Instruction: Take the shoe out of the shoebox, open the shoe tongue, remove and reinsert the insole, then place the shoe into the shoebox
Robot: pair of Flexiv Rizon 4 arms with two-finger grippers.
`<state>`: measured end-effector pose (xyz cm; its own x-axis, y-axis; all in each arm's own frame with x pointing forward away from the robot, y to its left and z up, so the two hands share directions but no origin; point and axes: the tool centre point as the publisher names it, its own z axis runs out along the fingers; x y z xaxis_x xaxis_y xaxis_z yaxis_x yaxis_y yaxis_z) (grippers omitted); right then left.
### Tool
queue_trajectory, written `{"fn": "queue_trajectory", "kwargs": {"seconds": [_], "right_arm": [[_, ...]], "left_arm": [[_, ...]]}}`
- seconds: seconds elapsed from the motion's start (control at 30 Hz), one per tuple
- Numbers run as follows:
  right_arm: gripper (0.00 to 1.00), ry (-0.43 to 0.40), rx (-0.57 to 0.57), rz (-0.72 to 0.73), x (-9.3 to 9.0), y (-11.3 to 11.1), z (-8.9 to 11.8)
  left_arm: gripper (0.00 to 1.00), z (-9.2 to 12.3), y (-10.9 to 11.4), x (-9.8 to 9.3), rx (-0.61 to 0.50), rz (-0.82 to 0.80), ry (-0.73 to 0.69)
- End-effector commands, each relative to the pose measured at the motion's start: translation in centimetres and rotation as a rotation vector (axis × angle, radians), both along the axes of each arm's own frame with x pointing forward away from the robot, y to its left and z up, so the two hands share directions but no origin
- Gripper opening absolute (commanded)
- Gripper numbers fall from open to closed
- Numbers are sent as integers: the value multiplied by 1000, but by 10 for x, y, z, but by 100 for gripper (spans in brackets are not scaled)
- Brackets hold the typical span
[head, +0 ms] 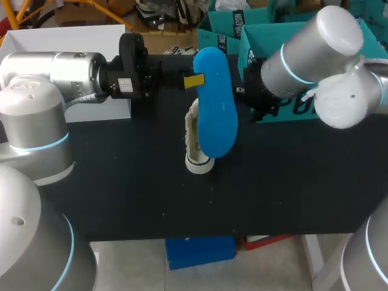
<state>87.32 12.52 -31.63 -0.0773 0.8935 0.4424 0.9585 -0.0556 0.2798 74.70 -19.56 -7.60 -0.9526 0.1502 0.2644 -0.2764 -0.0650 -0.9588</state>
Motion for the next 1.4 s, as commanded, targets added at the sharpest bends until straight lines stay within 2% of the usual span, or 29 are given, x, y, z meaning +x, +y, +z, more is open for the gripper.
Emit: {"fn": "queue_trajectory", "kwargs": {"seconds": [0.03,0.23,0.87,0.93,1.0,1.07,1.3,1.4], "right_arm": [[100,-20,214,64,-2,-10,8],[100,-73,272,70,-3,0,33],[100,-73,272,70,-3,0,33],[100,-59,367,61,-3,-4,35],[100,-55,382,62,0,-6,38],[100,-42,446,67,2,-6,42],[100,-39,492,72,7,-7,51],[100,-21,544,82,8,-4,52]], "left_arm": [[0,-1,-2,-1,0,6,-1],[0,-1,-2,-1,0,6,-1],[0,-1,-2,-1,0,6,-1],[0,-1,-2,-1,0,6,-1],[0,-1,-2,-1,0,6,-1],[0,-1,-2,-1,0,6,-1],[0,-1,-2,-1,0,6,-1],[0,-1,-2,-1,0,6,-1]]}}
